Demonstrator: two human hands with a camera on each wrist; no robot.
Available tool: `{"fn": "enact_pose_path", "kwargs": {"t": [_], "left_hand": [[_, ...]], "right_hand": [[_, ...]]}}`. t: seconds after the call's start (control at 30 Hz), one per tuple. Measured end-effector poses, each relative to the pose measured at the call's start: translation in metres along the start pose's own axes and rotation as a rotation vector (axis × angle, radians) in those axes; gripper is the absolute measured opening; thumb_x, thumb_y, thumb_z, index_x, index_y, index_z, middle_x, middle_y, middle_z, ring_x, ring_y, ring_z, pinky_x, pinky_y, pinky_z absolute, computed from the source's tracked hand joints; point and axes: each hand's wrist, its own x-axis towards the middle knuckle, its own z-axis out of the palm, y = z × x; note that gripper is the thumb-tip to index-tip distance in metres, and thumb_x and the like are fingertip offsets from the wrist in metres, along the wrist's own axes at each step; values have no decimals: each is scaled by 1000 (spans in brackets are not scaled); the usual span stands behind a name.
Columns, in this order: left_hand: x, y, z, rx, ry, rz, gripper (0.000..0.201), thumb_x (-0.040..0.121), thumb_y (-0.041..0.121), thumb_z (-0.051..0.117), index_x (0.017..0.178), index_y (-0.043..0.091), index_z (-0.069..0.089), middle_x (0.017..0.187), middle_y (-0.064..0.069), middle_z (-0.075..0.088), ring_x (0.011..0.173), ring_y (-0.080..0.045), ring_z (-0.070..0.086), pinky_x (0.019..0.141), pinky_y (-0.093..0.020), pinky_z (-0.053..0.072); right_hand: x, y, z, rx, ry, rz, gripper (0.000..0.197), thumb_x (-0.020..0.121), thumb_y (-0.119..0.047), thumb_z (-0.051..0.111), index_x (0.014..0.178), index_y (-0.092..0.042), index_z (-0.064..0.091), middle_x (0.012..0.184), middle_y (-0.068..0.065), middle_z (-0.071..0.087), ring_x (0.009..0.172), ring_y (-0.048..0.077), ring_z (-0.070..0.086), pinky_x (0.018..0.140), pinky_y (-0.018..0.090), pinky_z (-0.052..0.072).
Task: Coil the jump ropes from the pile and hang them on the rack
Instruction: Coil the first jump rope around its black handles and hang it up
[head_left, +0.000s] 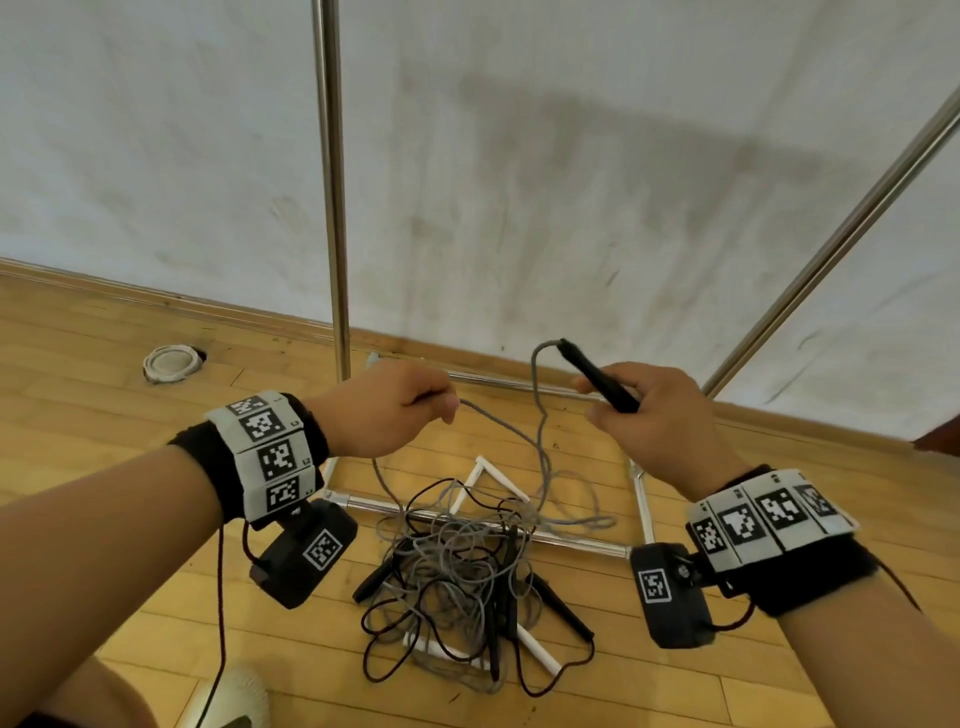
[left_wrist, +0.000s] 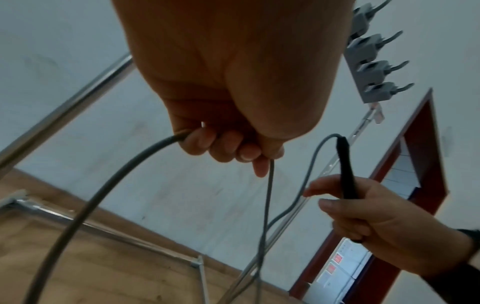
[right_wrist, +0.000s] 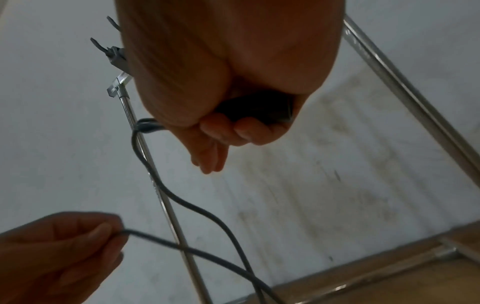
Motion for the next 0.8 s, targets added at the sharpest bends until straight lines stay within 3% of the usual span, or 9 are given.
{"fn": "enact_pose_path", "kwargs": {"t": [0.07, 0.13, 0.23, 0.3, 0.4, 0.6, 0.67, 0.73, 0.8], "left_hand": [[1, 13, 2, -17, 13, 61, 25, 103, 26, 47, 92, 17, 68, 56, 29, 54, 51, 9, 49, 55, -6, 37], [2, 26, 3, -30, 38, 122, 24, 102, 28, 49, 93, 19, 69, 56, 24, 54, 52, 4, 49, 55, -9, 38], [3, 40, 3, -70, 97, 186, 20, 100, 30, 52, 87, 28, 68, 60, 10, 57, 54, -3, 52, 54, -13, 41], [3, 42, 2, -126, 129, 170, 24, 100, 33, 53, 78, 35, 63, 61, 9, 62, 49, -3, 57, 49, -13, 42], [0, 42, 2, -223, 174, 105, 26, 99, 33, 55, 74, 35, 61, 61, 13, 66, 49, -4, 64, 48, -13, 44], [2, 31, 3, -220, 140, 112, 19, 99, 29, 56, 81, 30, 62, 73, 7, 70, 65, -2, 66, 60, -11, 48], [2, 22, 3, -134, 44, 80, 19, 101, 27, 51, 85, 24, 61, 75, 5, 67, 69, 0, 61, 63, -9, 44], [1, 10, 4, -83, -54, 22, 20, 103, 25, 46, 89, 21, 60, 77, 6, 64, 68, 4, 56, 62, -8, 42], [1, 1, 4, -26, -107, -24, 22, 104, 25, 43, 89, 24, 59, 78, 7, 62, 67, 3, 55, 62, -9, 43]], "right_hand": [[-3, -8, 10, 112, -39, -14, 20, 85, -19, 74, 96, -36, 73, 68, -15, 64, 48, -1, 53, 47, 11, 38], [-4, -17, 21, 169, -71, -27, 14, 88, -26, 72, 99, -35, 73, 69, -19, 64, 55, -3, 55, 53, 8, 39], [-4, -30, 31, 298, -121, -40, 8, 93, -28, 65, 94, -31, 73, 53, -19, 51, 46, 1, 46, 48, 10, 34], [-3, -34, 33, 386, -138, -2, 10, 94, -26, 63, 91, -30, 72, 51, -16, 48, 44, 2, 42, 46, 12, 34], [-2, -38, 35, 432, -152, 41, 7, 91, -24, 68, 90, -30, 72, 53, -14, 52, 45, 3, 45, 46, 16, 39], [7, -37, 33, 262, 45, -46, 8, 89, -25, 71, 81, -27, 69, 59, -20, 60, 50, 1, 49, 51, 11, 35], [11, -34, 28, 262, 123, -37, 9, 89, -25, 70, 81, -27, 67, 63, -11, 63, 50, 5, 50, 52, 20, 40], [13, -33, 23, 284, 193, -25, 9, 90, -24, 69, 82, -28, 66, 65, -2, 63, 52, 17, 53, 51, 32, 47], [16, -31, 16, 301, 263, -33, 11, 91, -22, 68, 82, -28, 65, 61, -3, 60, 51, 19, 54, 50, 34, 48]]}}
